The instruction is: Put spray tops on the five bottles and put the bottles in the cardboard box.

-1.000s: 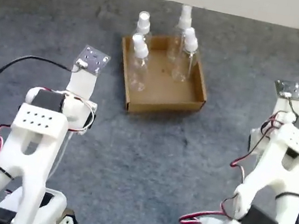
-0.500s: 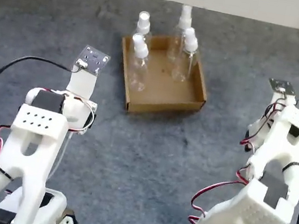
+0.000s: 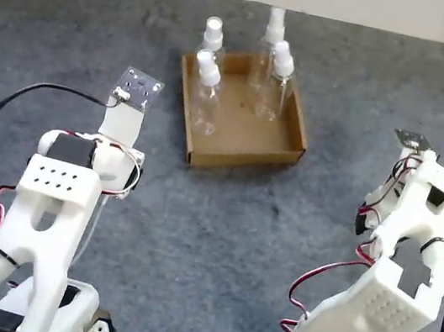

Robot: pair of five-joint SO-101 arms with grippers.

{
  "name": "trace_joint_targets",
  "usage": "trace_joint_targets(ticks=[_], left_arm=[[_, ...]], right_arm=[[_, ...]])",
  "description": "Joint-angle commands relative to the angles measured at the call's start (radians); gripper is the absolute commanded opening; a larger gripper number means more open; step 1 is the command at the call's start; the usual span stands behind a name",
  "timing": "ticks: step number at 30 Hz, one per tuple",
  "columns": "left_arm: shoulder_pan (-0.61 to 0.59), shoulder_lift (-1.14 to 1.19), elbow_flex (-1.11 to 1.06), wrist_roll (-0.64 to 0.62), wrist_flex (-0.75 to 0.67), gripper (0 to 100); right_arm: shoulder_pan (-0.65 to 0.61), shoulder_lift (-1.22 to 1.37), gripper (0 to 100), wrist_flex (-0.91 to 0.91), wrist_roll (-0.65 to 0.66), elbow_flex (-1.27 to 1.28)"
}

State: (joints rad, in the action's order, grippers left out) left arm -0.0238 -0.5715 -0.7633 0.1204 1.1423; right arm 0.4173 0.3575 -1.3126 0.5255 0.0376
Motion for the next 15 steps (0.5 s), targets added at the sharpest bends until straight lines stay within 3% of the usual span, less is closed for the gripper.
trace_joint_targets(ticks=[1,7,15], left_arm=[[0.013,-0.035,0.018,-0.012,-0.015,1],[0.013,-0.035,0.143,-0.015,-0.008,1],[0.001,-0.036,0.386,-0.12,0.058,1]], right_arm=[[-0.005,-0.035,2.5,-0.01,-0.005,-0.088],[-0.085,-0.257,0.3,-0.058,-0.011,-0.133],[-0.412,-0.722,0.3,-0.111,-0.077,-0.004]])
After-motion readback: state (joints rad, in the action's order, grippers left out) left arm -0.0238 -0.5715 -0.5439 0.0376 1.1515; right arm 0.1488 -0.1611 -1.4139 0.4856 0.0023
